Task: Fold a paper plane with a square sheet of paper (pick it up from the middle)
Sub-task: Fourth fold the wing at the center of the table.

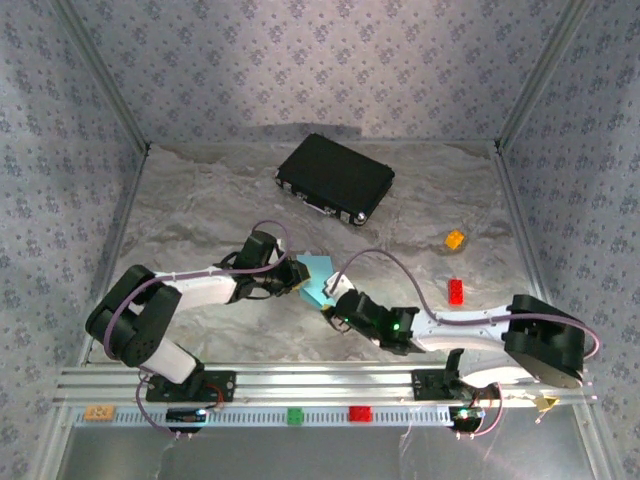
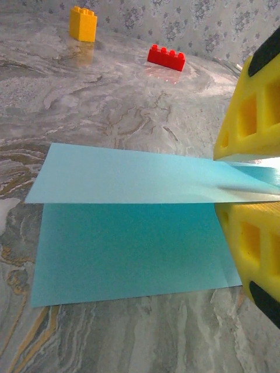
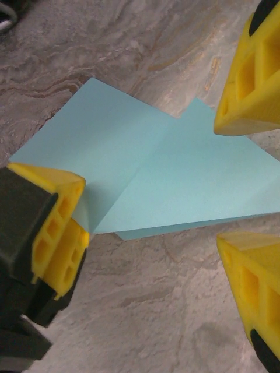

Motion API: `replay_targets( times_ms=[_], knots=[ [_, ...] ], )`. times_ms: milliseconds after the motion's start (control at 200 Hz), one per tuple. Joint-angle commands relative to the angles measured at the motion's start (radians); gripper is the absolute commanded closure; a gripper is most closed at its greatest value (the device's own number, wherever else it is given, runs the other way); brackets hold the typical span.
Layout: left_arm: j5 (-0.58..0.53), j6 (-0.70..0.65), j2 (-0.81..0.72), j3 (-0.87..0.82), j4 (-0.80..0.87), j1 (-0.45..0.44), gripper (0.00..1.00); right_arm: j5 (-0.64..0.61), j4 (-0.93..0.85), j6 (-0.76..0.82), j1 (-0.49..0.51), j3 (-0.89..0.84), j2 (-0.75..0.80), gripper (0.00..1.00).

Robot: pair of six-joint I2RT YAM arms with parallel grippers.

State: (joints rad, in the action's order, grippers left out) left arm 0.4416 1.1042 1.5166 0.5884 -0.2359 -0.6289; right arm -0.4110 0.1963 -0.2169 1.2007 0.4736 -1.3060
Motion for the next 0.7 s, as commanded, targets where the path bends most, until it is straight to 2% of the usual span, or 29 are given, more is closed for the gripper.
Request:
replay_targets(
  times_ms=[0,270,435,570,695],
  knots=[
    [0.035,-0.019,-0.002,0.031,-0.009,-0.003,0.77,-0.085,0.058,0.129,0.035,0.006,-0.043,0.53],
    [0.048,-0.023,-0.003,0.035,-0.003,-0.003,0.80,-0.219,0.079,0.163,0.081,0.030,-0.141,0.53],
    [0.055,-0.026,-0.003,0.036,-0.008,-0.004,0.83,-0.203,0.118,0.183,0.092,0.046,-0.204,0.54],
    [0.055,-0.027,-0.006,0.036,-0.003,-0.004,0.84,-0.255,0.134,0.168,0.099,0.051,-0.241,0.56],
    [0.056,-0.030,-0.005,0.038,0.003,-0.004,0.84,-0.274,0.126,0.149,0.099,0.053,-0.250,0.61]
  ],
)
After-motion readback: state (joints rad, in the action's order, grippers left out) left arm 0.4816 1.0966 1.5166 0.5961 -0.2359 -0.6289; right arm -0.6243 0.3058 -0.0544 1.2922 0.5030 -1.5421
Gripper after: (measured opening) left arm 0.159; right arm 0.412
